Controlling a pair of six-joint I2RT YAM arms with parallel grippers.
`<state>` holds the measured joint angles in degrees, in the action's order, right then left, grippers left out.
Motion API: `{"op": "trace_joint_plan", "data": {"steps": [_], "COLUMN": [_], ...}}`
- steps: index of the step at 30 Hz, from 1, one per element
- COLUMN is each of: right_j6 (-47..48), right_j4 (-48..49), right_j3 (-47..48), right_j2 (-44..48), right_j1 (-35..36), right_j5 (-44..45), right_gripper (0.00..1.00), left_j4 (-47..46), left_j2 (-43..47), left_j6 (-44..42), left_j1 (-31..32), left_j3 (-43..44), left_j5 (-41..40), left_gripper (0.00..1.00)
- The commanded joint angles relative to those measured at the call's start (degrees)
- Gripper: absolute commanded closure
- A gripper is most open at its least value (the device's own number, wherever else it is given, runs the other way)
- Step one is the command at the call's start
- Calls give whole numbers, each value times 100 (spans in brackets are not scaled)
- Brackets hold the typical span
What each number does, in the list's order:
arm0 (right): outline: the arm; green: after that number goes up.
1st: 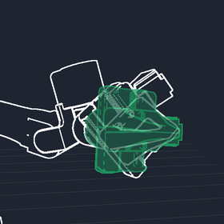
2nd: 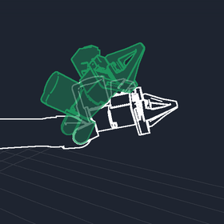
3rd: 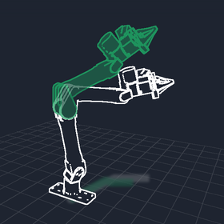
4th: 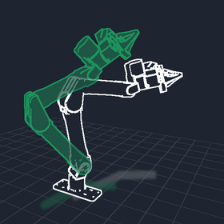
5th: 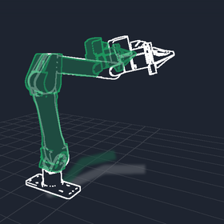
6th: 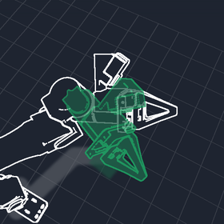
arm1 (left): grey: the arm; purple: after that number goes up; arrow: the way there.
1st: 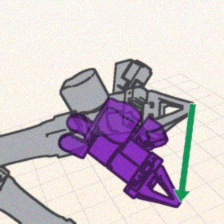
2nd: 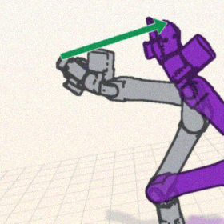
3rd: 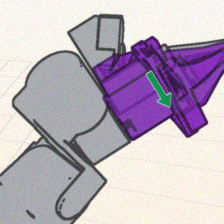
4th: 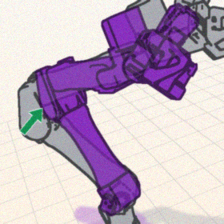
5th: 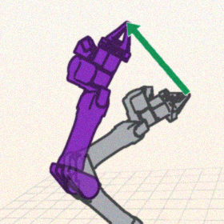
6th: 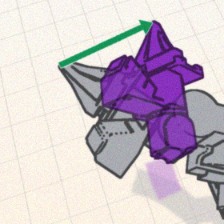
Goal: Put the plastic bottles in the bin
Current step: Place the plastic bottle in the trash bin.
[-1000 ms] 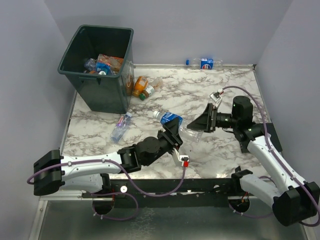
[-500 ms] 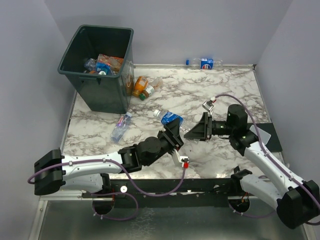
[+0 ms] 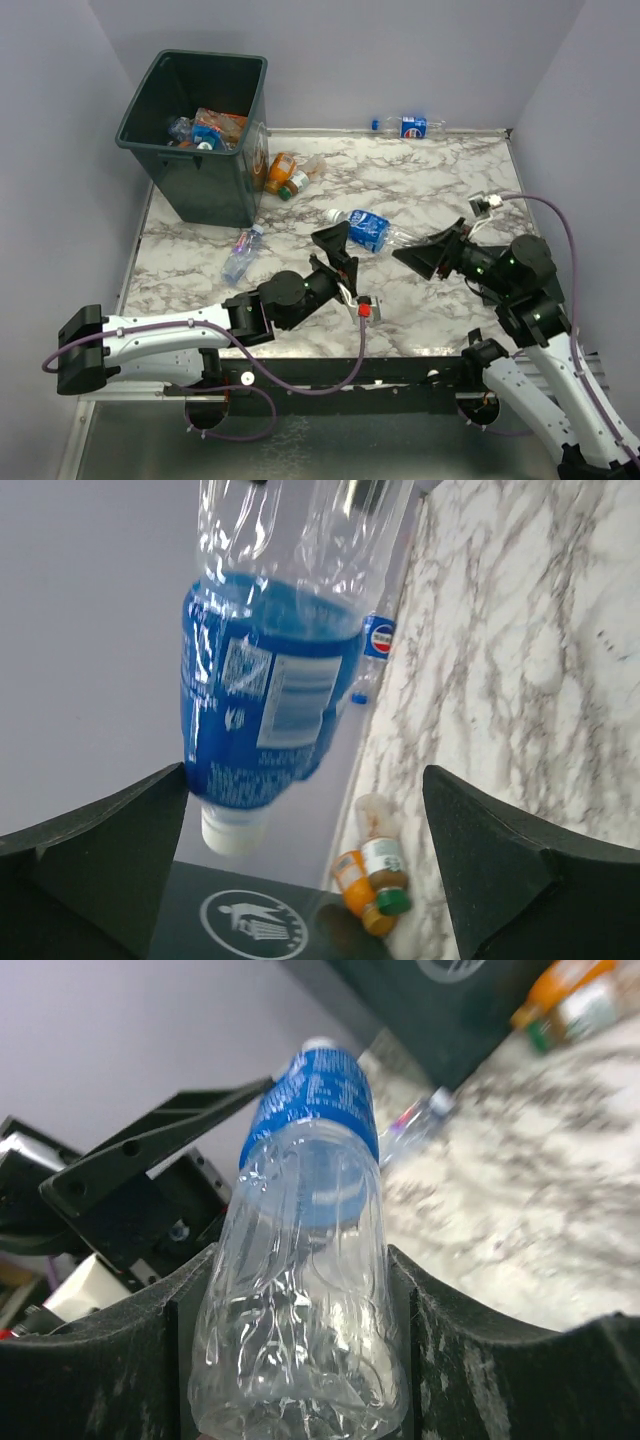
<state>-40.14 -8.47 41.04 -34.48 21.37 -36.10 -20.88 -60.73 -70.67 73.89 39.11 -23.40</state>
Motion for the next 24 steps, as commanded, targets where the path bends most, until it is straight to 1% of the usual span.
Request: {"op": "trace_joint_plan", "data": {"steps": [1,2,4,6,8,10,11,14,16,19,20,21,22,23,24], "right_j6": [610,612,608,635,711,794,790,756,800,947,993,1010,1030,1038,1049], "right_j4": [309,487,786,1007,893,865,873,1237,1399,1365,1351,1345,1364,1411,1457], "right_j3": [-118,-248,-470,-481,-329,-225,-239,-485,-601,-600,-591,-593,-607,-637,-659], "right_j2": [733,888,1087,1075,876,686,730,1155,1356,1413,1406,1407,1422,1445,1480], "right_j1": [-11,-10,-10,-10,-11,-10,-11,-11,-16,-10,-11,-10,-10,-10,-10], "right_j5": [1747,1872,1969,1802,1438,1140,1161,1573,1823,1977,2017,2068,2119,2159,2192], "right_gripper": [61,61,62,64,65,66,67,69,70,70,70,70,70,71,71], "left_j4": [266,307,327,299,263,231,169,-374,-426,65,62,-95,-443,-866,-1519], "left_j2": [81,82,52,-27,-141,-240,-268,-192,-79,-40,-50,-60,-62,-55,-62], "left_j6": [2550,2987,3483,3613,3490,3381,3480,4260,5231,6912,7573,8142,8764,9552,10220], "left_j1": [-24,-26,-24,-28,-24,-28,-26,-57,-204,-546,-669,-827,-1006,-1191,-1428], "left_j3": [101,103,50,-11,-21,56,112,181,304,795,840,824,687,467,215], "left_j5": [-9,86,352,565,668,586,419,-155,-88,701,1035,1341,1652,1877,2090], "left_gripper": [1,1,1,1,1,1,1,1,1,1,1,1,1,1,1]}}
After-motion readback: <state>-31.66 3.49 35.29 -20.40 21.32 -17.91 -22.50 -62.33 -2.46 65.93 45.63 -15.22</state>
